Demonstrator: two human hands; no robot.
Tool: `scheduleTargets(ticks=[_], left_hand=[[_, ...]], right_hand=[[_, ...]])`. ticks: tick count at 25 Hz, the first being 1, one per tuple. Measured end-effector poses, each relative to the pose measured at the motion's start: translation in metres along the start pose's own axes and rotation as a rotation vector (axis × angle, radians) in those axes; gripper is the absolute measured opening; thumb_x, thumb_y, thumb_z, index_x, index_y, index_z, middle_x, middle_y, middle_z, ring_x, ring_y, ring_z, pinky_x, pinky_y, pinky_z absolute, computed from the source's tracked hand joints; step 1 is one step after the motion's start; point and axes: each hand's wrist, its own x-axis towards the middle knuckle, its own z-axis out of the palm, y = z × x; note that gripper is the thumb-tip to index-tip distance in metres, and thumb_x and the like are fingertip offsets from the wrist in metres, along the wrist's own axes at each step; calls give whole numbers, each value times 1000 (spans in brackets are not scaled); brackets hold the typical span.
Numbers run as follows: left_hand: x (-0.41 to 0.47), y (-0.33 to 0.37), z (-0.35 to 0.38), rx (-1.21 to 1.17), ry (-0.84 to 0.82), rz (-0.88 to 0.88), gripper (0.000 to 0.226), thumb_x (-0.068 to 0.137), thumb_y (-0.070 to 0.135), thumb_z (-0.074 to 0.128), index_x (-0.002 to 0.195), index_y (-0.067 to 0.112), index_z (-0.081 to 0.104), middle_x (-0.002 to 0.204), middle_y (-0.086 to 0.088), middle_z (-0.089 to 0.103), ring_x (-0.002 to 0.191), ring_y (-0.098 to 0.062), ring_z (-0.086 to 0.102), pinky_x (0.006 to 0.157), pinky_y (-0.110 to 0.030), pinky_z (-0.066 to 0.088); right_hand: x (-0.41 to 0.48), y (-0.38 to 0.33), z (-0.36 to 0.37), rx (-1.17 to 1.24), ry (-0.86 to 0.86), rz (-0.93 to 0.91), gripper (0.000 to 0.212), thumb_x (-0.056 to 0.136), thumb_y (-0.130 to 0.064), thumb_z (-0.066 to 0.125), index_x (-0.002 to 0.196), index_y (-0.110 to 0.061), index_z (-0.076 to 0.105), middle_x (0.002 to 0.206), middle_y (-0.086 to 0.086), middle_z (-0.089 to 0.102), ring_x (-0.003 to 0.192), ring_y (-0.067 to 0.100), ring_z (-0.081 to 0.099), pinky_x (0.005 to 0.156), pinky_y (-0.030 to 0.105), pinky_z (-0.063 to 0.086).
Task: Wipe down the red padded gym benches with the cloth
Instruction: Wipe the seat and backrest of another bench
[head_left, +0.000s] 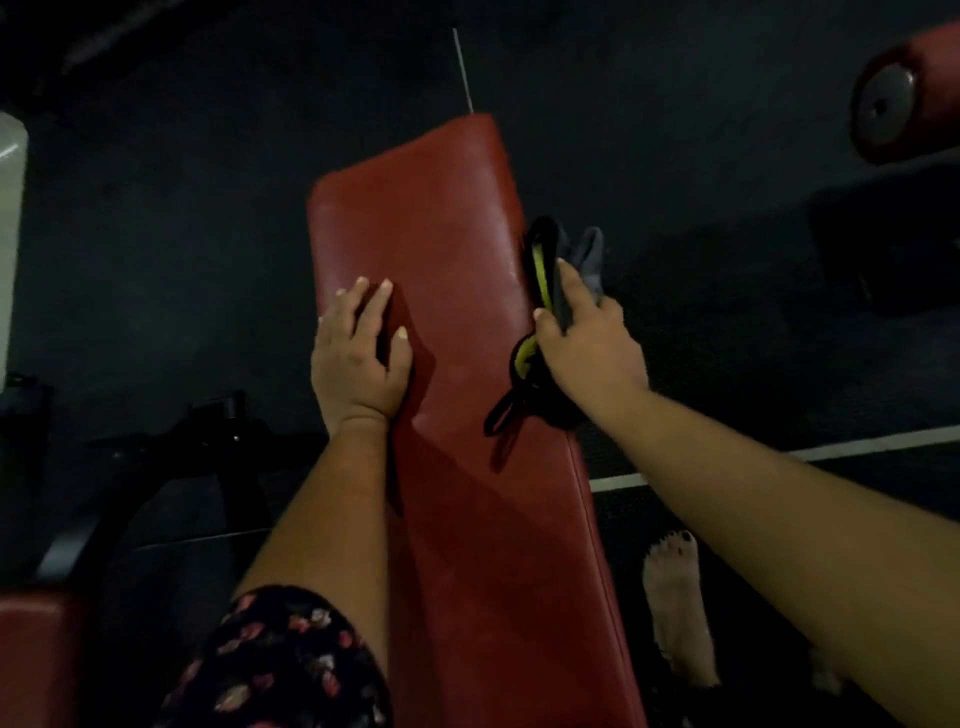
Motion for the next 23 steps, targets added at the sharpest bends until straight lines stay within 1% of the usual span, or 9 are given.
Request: scheduleTargets(ticks=[2, 4, 6, 8, 12, 14, 18, 20, 23], left_hand=[[-7, 4, -5, -2, 9, 42, 51, 92, 42, 47, 134, 16, 60, 140, -11, 55, 128, -35, 51, 102, -56, 44], [-26, 23, -12, -49, 43, 68, 51, 92, 39, 50, 137, 17, 57, 146, -12, 48, 130, -30, 48, 113, -55, 32], [-59, 45, -22, -69, 111, 129, 49, 91, 33, 47, 138, 18, 53, 150, -15, 41, 134, -27, 41, 120, -48, 19], [-115, 69, -28, -86, 108, 87, 49, 95, 34, 43, 141, 18, 47, 152, -16, 35, 139, -27, 36, 119, -50, 16], [-217, 100, -33, -19, -44, -166, 54, 102, 48, 29, 149, 21, 38, 158, -10, 29, 146, -28, 26, 118, -58, 12], [-221, 101, -27, 12, -90, -230, 53, 101, 45, 33, 148, 23, 41, 156, -6, 36, 146, -27, 27, 118, -59, 14], [-218, 104, -26, 52, -86, -241, 50, 101, 40, 33, 149, 27, 36, 156, -4, 36, 147, -25, 27, 119, -56, 15], [-221, 102, -26, 35, -82, -251, 49, 101, 39, 32, 149, 28, 35, 156, -3, 36, 147, -24, 26, 119, -55, 15], [-216, 101, -27, 36, -69, -252, 51, 99, 38, 33, 148, 28, 38, 155, -3, 37, 147, -24, 26, 120, -51, 10]], right_hand=[[-25, 11, 6, -172, 7, -169, 64, 99, -46, 43, 152, -48, 6, 155, 12, 22, 101, 39, 57, 70, 34, 44], [-47, 33, 9, -274, -51, -302, 66, 97, -49, 43, 151, -50, 6, 151, 12, 28, 96, 38, 57, 71, 35, 47], [-40, 46, 1, -132, -179, -88, 67, 93, -56, 43, 151, -48, 10, 142, 11, 41, 105, 36, 56, 80, 37, 47], [-37, 44, 0, -17, -191, 68, 70, 92, -58, 44, 153, -42, 13, 142, 12, 45, 115, 35, 53, 84, 35, 43], [-113, 51, 8, -182, -110, -242, 78, 91, -44, 52, 152, -47, 3, 149, 12, 29, 107, 35, 54, 72, 33, 45], [-127, 66, 7, -108, -157, -195, 78, 89, -38, 52, 151, -50, 5, 149, 10, 29, 107, 33, 54, 76, 34, 48], [-96, 54, 0, 91, -248, 102, 73, 91, -39, 50, 153, -43, 11, 146, 9, 38, 115, 32, 52, 91, 36, 46], [-118, 53, -5, -11, -260, -7, 79, 89, -33, 55, 153, -43, 9, 145, 7, 34, 110, 31, 55, 85, 35, 49], [-149, 78, -13, -160, -408, -139, 88, 84, -27, 60, 152, -44, 6, 143, 5, 33, 105, 27, 56, 81, 38, 54]])
